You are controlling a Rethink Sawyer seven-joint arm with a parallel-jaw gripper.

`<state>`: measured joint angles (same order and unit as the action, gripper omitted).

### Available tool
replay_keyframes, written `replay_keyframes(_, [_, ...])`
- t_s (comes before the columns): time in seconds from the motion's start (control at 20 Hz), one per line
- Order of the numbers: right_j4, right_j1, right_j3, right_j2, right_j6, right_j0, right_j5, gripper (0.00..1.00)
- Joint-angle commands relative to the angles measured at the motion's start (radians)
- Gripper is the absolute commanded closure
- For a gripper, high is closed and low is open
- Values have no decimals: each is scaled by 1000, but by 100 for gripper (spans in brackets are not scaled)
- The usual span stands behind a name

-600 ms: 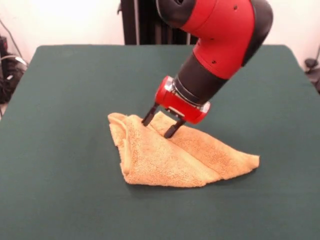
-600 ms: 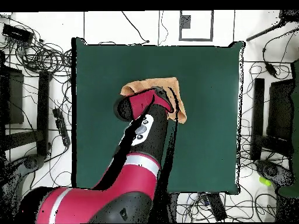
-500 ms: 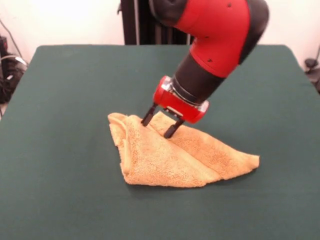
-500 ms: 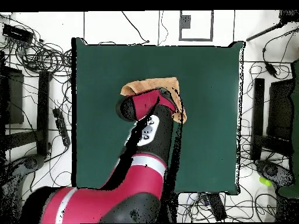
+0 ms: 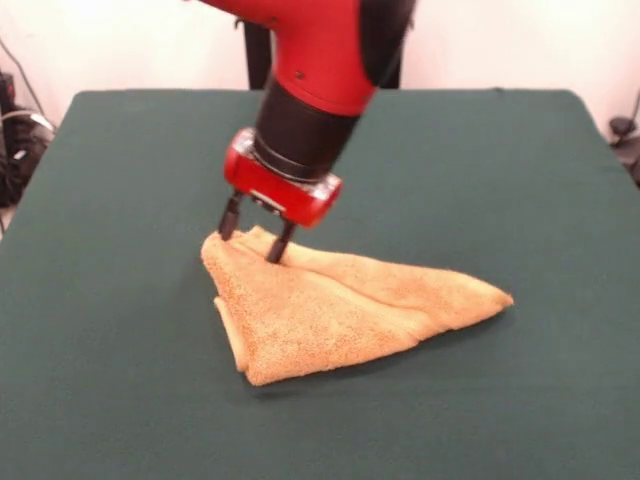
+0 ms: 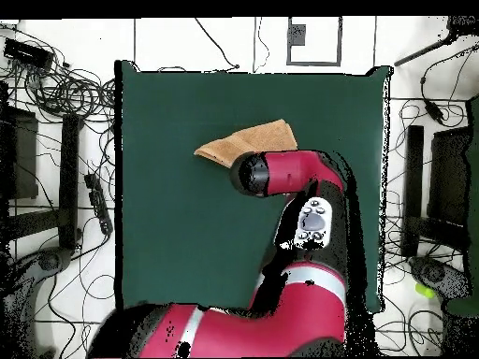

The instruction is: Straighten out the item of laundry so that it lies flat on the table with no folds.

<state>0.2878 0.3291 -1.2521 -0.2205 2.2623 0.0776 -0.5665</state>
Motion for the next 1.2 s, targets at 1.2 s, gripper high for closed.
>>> replay_keyframes(1.2, [106,-251,241,273,-115,41,-99,0])
